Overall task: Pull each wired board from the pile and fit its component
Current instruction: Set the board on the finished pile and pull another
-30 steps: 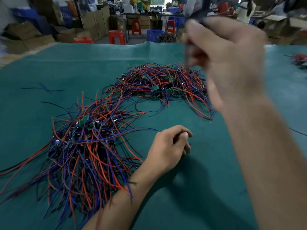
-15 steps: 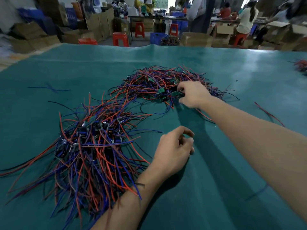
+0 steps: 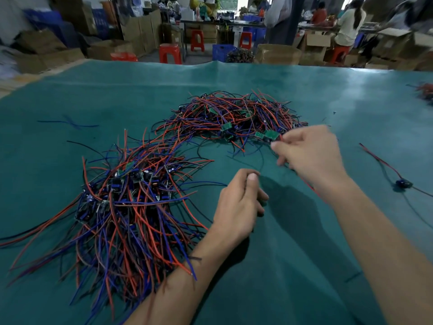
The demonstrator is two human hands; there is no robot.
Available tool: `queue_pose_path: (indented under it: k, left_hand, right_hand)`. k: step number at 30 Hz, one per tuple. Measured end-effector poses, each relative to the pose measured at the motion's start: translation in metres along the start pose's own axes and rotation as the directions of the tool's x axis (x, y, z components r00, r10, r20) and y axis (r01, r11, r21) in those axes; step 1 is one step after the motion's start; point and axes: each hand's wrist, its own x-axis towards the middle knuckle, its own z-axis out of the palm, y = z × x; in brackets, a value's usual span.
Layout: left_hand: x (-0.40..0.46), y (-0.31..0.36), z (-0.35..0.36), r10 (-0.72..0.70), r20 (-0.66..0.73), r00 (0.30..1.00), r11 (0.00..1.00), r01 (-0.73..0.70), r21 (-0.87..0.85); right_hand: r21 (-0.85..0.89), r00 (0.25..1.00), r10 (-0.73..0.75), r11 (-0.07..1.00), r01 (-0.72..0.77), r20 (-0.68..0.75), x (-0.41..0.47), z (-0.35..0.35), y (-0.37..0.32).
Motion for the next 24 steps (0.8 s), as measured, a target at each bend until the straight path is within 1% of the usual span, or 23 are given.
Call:
queue_pose_path:
  k: [1, 3, 5, 7, 8, 9, 10, 11, 12, 13, 14, 16, 18, 21, 22, 24]
  left_hand:
    - [0.000, 0.000, 0.000, 0.001, -0.022, 1.000, 1.000, -0.002, -0.015]
    - [0.000, 0.000, 0.000, 0.007, -0.055, 0.998, 1.000, -0.008, -0.021]
    - [0.002, 0.000, -0.003, 0.009, -0.092, 0.996, 1.000, -0.008, 0.004]
    - [0.003, 0.000, -0.005, 0.001, -0.135, 0.991, 1.000, -0.002, -0.008]
    - [0.004, 0.001, -0.007, 0.010, -0.149, 0.989, 1.000, -0.012, -0.007]
    - [0.004, 0.001, -0.007, 0.027, -0.159, 0.987, 1.000, -0.027, 0.006]
    - [0.004, 0.002, -0.008, 0.043, -0.165, 0.985, 0.999, -0.040, 0.019]
    - [0.003, 0.002, -0.007, 0.048, -0.167, 0.985, 0.999, -0.046, 0.017]
    - [0.002, 0.002, -0.007, 0.042, -0.163, 0.986, 0.999, -0.043, -0.002]
    - [0.002, 0.001, -0.006, 0.034, -0.147, 0.989, 0.999, -0.038, -0.024]
    - [0.002, 0.001, -0.005, 0.030, -0.122, 0.992, 0.998, -0.035, -0.044]
    - [0.001, 0.001, -0.004, 0.038, -0.074, 0.997, 0.997, -0.043, -0.070]
    - [0.000, 0.000, -0.004, 0.057, -0.043, 0.997, 0.995, -0.060, -0.078]
    - [0.001, -0.002, -0.006, 0.089, 0.003, 0.996, 0.994, -0.088, -0.066]
    - [0.001, -0.001, -0.006, 0.092, 0.029, 0.995, 0.994, -0.090, -0.056]
    - [-0.001, 0.000, -0.007, 0.098, 0.074, 0.992, 0.994, -0.095, -0.044]
  right_hand:
    - [-0.085, 0.997, -0.081, 0.993, 0.081, 0.002, -0.016, 0.002, 0.000]
    - [-0.236, 0.966, -0.253, 0.937, 0.259, 0.056, -0.047, 0.010, -0.001]
    - [-0.310, 0.920, -0.376, 0.866, 0.391, 0.112, -0.069, 0.017, -0.002]
    - [-0.305, 0.868, -0.473, 0.813, 0.496, 0.149, -0.081, 0.021, -0.001]
    - [-0.268, 0.848, -0.504, 0.804, 0.530, 0.165, -0.084, 0.022, 0.000]
    - [-0.179, 0.849, -0.498, 0.832, 0.525, 0.175, -0.085, 0.024, 0.001]
    - [-0.040, 0.884, -0.430, 0.895, 0.444, 0.186, -0.085, 0.024, 0.003]
    - [0.140, 0.922, -0.325, 0.944, 0.300, 0.212, -0.082, 0.025, 0.005]
    - [0.291, 0.949, -0.211, 0.947, 0.138, 0.236, -0.078, 0.024, 0.008]
    - [0.373, 0.963, -0.112, 0.928, 0.013, 0.244, -0.074, 0.024, 0.011]
    - [0.394, 0.975, -0.043, 0.918, -0.047, 0.218, -0.072, 0.025, 0.015]
    - [0.382, 0.991, 0.033, 0.921, -0.081, 0.132, -0.069, 0.026, 0.019]
    - [0.389, 0.993, 0.039, 0.918, -0.079, 0.109, -0.069, 0.028, 0.020]
    - [0.484, 0.984, 0.015, 0.870, -0.100, 0.176, -0.070, 0.029, 0.019]
    - [0.544, 0.975, 0.007, 0.829, -0.128, 0.220, -0.070, 0.028, 0.018]
    - [0.665, 0.943, -0.001, 0.710, -0.233, 0.332, -0.071, 0.025, 0.015]
